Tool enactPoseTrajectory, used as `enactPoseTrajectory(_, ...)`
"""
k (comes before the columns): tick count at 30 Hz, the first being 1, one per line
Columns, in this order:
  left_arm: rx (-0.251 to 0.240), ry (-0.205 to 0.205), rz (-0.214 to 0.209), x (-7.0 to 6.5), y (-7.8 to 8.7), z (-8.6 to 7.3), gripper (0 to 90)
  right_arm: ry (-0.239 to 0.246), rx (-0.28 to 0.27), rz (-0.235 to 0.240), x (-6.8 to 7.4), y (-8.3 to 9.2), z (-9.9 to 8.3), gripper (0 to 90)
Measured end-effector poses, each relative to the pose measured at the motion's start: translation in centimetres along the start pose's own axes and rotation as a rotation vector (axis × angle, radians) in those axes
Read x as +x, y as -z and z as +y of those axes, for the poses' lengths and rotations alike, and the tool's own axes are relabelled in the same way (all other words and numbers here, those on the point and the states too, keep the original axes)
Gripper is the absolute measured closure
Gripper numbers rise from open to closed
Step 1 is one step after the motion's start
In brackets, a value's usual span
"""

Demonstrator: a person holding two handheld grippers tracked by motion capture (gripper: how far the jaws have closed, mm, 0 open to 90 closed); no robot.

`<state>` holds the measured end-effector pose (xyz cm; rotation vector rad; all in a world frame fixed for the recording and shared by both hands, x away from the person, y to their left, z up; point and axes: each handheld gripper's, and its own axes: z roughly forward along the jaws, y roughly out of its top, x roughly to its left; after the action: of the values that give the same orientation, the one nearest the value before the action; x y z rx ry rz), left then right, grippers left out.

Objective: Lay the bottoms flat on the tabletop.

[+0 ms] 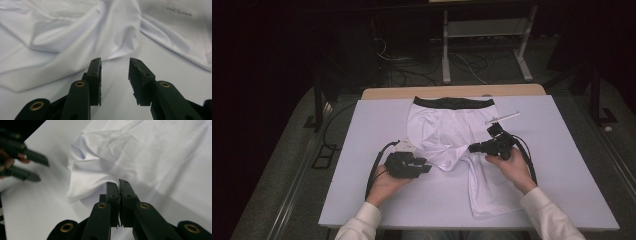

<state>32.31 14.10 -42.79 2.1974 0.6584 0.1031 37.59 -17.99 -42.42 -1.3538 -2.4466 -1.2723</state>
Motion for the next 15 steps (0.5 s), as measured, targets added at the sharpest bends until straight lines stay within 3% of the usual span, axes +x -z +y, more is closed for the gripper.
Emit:
enactPoseTrajectory(5, 0.035, -0.128, 0.000, -1.7, -2.3, 0.7, 61.6, -0.048, -0.009, 0.018, -1.4, -0.2, 0.0, 86.0)
enactPoseTrajectory(9, 0.031, -0.161, 0.011, -2.2, -4.1, 1.5, 61.2, -0.052, -0.006, 0.012, -1.7, -0.5, 0.0, 86.0)
enactPoseTrajectory(14, 0.064, -0.209, 0.049, -2.3, -6.4, 2.0, 63.0, -0.062, -0.004, 0.012, -2.0, -0.7, 0.0, 86.0)
enactPoseTrajectory(15, 0.081, -0.220, 0.073, -2.3, -7.0, 2.0, 63.9, -0.067, -0.004, 0.013, -2.1, -0.8, 0.0, 86.0)
